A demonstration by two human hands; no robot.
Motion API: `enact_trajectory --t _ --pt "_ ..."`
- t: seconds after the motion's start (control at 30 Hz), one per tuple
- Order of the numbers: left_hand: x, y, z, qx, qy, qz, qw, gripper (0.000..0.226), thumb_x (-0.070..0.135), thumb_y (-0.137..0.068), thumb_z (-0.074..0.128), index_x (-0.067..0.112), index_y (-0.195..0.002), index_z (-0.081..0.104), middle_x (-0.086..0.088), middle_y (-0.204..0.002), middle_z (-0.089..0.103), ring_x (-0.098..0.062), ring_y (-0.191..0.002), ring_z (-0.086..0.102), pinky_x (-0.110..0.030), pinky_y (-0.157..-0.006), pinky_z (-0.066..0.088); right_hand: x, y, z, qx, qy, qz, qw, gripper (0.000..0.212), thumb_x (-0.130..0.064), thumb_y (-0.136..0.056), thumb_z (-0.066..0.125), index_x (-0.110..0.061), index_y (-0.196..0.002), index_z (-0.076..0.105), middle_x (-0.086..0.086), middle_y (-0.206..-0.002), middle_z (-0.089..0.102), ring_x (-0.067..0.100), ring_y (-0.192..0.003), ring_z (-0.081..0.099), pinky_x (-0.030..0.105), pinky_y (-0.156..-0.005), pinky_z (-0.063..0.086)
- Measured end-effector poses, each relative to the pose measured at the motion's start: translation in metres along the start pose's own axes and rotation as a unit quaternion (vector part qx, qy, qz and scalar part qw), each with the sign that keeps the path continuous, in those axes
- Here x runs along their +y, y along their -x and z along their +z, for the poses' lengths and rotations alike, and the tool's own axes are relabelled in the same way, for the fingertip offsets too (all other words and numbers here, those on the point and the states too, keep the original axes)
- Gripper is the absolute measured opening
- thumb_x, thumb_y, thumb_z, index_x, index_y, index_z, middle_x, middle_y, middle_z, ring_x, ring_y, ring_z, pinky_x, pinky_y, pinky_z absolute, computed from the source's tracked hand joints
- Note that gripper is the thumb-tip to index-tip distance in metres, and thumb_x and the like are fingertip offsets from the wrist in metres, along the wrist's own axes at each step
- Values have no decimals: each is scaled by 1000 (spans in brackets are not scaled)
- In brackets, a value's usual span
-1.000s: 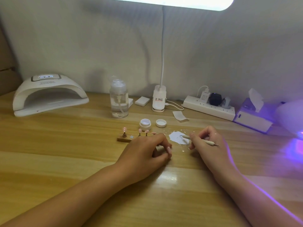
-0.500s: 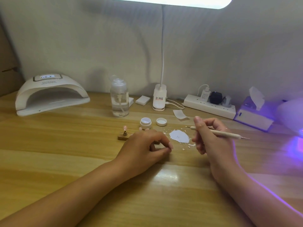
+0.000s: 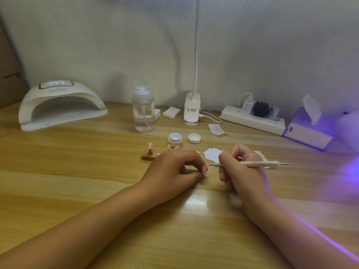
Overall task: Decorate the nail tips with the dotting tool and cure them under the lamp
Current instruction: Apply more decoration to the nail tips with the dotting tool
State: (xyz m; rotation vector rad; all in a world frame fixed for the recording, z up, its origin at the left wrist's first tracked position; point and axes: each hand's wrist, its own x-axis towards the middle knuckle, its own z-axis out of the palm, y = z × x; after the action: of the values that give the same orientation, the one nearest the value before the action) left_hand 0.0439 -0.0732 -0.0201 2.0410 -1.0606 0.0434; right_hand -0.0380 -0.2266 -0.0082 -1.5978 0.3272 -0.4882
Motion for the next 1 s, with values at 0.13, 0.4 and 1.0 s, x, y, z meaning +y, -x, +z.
enact_trajectory --t 0.13,0.4,1.0 --pt "0 1 0 -3 0 -4 1000 14 22 -83 75 35 -81 69 25 -88 68 -1 -60 57 -16 -76 36 0 0 1 -2 21 -6 1000 36 -9 -81 61 -24 -53 44 6 -46 56 14 -40 39 19 -38 31" --pt "4 1 -1 3 -5 -10 1000 22 21 -82 76 39 -77 66 25 -86 69 0 -62 59 -13 -97 32 1 0 2 -23 33 -5 999 35 -6 -80 60 -25 -53 46 10 -50 62 11 -40 45 18 -39 36" --pt "4 0 0 7 -9 -9 1000 23 20 -83 76 40 -76 66 29 -82 66 -3 -60 58 -15 -82 34 0 0 1 -26 15 -11 999 36 -6 -81 60 -23 -54 44 12 -50 62 10 -39 46 17 -39 37"
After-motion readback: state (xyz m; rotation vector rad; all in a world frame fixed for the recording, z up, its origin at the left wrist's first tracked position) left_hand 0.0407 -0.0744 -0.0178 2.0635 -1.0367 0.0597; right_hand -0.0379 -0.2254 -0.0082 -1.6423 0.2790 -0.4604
